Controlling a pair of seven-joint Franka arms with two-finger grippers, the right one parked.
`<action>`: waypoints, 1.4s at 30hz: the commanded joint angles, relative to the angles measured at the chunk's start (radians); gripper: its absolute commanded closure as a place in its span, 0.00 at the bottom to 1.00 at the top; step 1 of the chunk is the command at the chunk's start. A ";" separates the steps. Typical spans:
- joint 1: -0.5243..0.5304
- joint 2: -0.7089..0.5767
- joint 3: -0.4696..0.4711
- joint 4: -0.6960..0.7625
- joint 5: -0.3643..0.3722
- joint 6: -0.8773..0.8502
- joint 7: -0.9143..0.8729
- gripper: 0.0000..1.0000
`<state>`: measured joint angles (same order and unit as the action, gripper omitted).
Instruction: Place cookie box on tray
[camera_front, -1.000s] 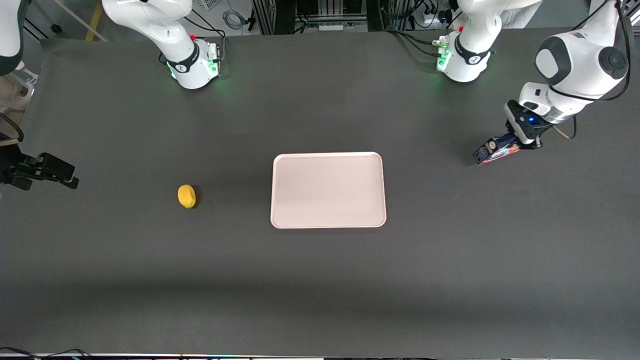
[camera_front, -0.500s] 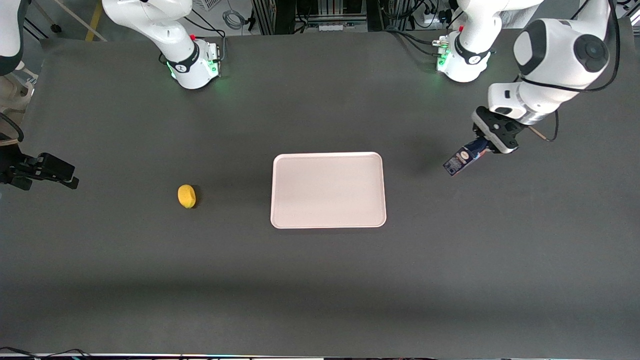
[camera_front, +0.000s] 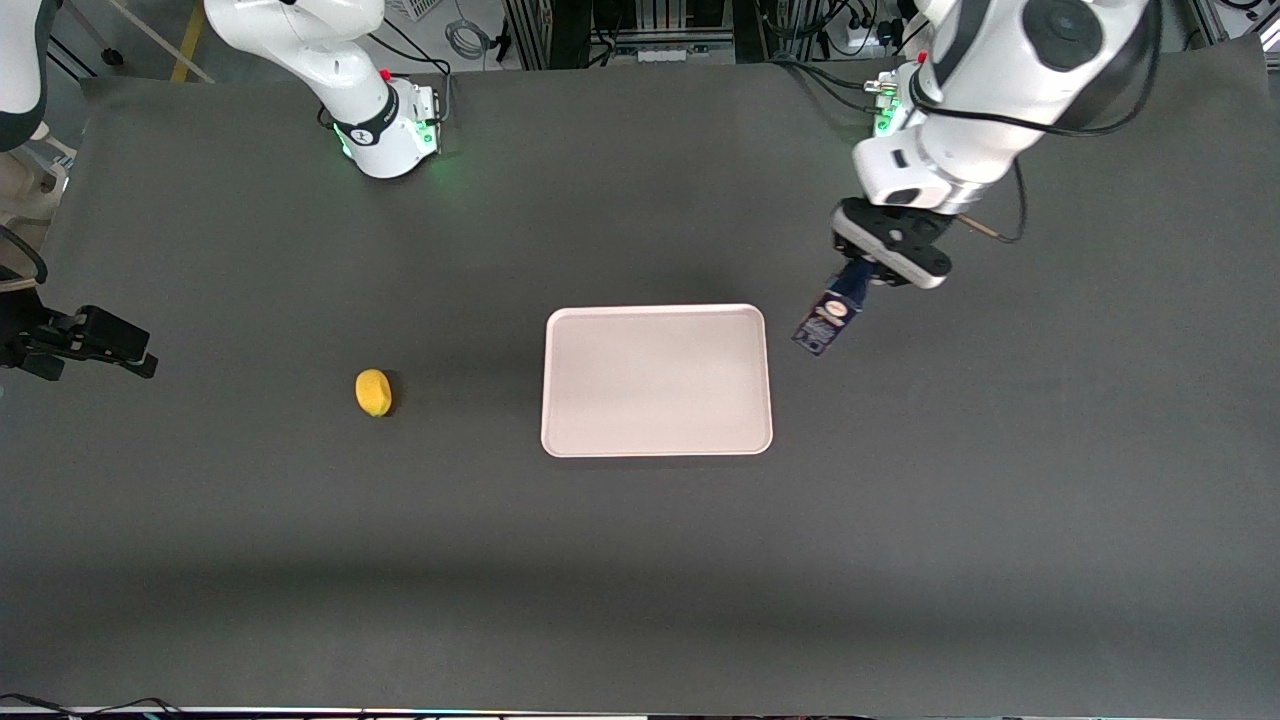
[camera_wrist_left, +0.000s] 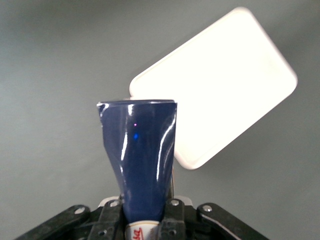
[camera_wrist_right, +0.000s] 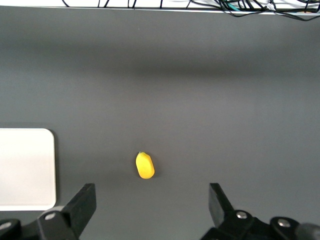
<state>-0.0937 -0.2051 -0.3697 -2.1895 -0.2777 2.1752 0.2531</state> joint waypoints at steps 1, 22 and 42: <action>-0.052 0.117 -0.017 0.134 0.041 -0.023 -0.234 0.75; -0.184 0.484 -0.035 0.333 0.362 0.093 -0.707 0.72; -0.219 0.653 -0.014 0.327 0.465 0.216 -0.917 0.72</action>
<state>-0.2888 0.4053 -0.4071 -1.8883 0.1499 2.3620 -0.5962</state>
